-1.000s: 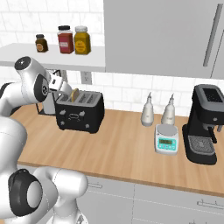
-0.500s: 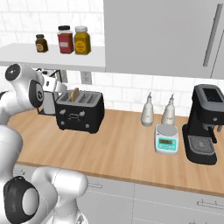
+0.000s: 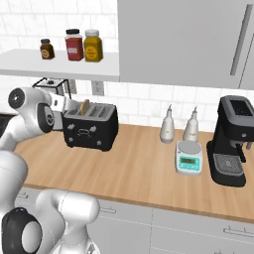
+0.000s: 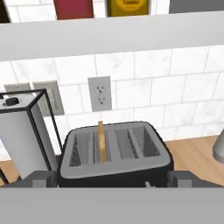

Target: Start the toaster. Once the lever pops up, take the bread to the plate on the dining counter.

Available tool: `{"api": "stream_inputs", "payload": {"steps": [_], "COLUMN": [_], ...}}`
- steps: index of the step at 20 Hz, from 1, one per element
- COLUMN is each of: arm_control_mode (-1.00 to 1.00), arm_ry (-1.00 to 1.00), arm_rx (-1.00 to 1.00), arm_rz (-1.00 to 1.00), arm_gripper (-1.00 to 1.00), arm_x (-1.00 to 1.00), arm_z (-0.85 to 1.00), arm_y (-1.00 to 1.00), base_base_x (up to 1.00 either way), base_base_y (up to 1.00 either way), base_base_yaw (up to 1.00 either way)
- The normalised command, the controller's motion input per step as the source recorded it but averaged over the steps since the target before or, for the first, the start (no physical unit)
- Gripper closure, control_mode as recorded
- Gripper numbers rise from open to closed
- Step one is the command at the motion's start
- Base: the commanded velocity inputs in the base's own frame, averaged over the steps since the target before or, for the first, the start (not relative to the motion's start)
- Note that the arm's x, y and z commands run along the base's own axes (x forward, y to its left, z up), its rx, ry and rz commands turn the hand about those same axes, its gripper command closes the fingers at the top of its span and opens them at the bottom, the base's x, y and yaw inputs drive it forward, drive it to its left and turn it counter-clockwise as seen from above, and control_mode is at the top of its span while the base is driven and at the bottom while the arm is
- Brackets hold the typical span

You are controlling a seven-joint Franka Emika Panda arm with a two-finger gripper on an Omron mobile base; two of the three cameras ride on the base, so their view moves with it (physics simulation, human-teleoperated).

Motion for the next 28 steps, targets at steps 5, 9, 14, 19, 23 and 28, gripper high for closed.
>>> {"api": "stream_inputs", "payload": {"steps": [5,9,14,19,23,28], "arm_control_mode": [-1.0,-1.0,-1.0,-1.0,-1.0,-1.0], "arm_ry": [0.04,0.19,0.19,0.06,0.0,0.0], "arm_rx": [0.06,0.01,0.0,0.0,0.0,0.0], "arm_rz": [0.0,0.0,0.02,0.02,0.0,0.0], "arm_gripper": [-1.0,-1.0,-1.0,-1.0,-1.0,-1.0], "arm_x": [0.26,0.26,0.08,0.02,0.14,0.28], "arm_z": [0.0,-0.04,-0.31,-0.46,-0.31,-0.15], "arm_y": [0.11,0.16,0.11,0.01,0.0,0.0], "base_base_x": [0.0,0.0,0.0,0.0,0.0,0.0], "base_base_y": [0.0,0.0,0.0,0.0,0.0,0.0], "base_base_yaw": [0.0,0.0,0.0,0.0,0.0,0.0]}}
